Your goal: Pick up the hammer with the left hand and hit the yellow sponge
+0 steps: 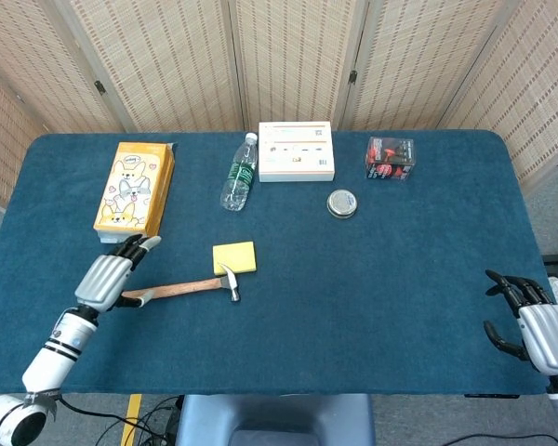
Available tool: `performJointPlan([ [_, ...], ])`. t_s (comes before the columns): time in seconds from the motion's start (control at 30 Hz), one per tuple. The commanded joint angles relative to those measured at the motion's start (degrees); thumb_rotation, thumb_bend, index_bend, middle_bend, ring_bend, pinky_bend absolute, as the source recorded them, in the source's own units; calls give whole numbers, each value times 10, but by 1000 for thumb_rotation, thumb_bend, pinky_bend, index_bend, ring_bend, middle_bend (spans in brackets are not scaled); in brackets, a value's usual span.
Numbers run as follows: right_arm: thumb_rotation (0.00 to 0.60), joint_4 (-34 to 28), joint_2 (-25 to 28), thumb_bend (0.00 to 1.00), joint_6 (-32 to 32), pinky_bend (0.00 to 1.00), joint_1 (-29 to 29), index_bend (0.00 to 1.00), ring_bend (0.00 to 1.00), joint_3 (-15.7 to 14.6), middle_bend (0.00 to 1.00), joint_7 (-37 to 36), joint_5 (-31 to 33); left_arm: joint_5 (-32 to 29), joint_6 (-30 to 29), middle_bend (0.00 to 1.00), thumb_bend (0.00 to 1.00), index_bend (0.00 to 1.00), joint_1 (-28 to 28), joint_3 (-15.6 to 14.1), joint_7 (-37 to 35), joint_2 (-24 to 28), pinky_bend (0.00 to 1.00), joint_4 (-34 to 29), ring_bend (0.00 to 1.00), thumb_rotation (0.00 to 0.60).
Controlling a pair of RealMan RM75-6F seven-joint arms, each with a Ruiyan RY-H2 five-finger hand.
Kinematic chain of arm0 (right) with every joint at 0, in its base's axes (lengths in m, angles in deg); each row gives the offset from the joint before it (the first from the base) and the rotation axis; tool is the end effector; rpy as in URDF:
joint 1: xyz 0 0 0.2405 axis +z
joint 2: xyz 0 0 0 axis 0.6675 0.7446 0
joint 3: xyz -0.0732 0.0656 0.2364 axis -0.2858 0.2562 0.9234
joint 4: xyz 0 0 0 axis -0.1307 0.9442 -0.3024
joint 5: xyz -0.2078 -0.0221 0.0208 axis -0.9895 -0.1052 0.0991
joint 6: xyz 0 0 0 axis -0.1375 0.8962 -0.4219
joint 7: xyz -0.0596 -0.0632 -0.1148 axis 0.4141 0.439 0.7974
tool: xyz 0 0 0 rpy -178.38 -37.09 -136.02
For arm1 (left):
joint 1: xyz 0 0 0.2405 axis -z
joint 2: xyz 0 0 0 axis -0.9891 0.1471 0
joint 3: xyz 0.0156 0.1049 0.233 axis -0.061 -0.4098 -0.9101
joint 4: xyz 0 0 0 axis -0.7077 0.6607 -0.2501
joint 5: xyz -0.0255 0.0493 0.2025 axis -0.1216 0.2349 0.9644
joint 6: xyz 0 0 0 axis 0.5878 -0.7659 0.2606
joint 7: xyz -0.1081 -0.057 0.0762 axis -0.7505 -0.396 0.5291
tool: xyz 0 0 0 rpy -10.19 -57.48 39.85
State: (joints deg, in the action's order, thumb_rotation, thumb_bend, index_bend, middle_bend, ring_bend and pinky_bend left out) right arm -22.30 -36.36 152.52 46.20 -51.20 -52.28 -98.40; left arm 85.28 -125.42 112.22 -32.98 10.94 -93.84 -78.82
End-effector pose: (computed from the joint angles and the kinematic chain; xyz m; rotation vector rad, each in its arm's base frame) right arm -0.3127 -0.1705 0.1778 1.4465 -0.9729 0.9688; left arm -0.2214 0.3022 0.0923 -1.6897 -1.0196 -1.0331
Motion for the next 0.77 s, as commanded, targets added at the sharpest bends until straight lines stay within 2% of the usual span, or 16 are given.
performJointPlan([
  [0.03, 600, -1, 2, 304, -2, 185, 2, 133, 183, 0, 345, 1, 0, -11, -66, 149, 299, 37, -49, 4, 21, 11, 242, -23, 79, 600],
  [0.3, 600, 0, 3, 304, -12, 185, 12, 133, 183, 3, 345, -4, -5, -32, -181, 149, 299, 114, -131, 2, 61, -13, 241, -10, 80, 600],
  [0.6, 600, -5, 4, 304, -34, 185, 33, 133, 183, 3, 345, -5, -16, -12, -230, 150, 299, 156, -185, -12, 56, -19, 241, 37, 80, 600],
  [0.77, 600, -3, -4, 304, -25, 185, 33, 133, 183, 4, 344, 1, -22, 6, -246, 150, 299, 167, -198, -12, 69, -16, 240, 40, 80, 600],
])
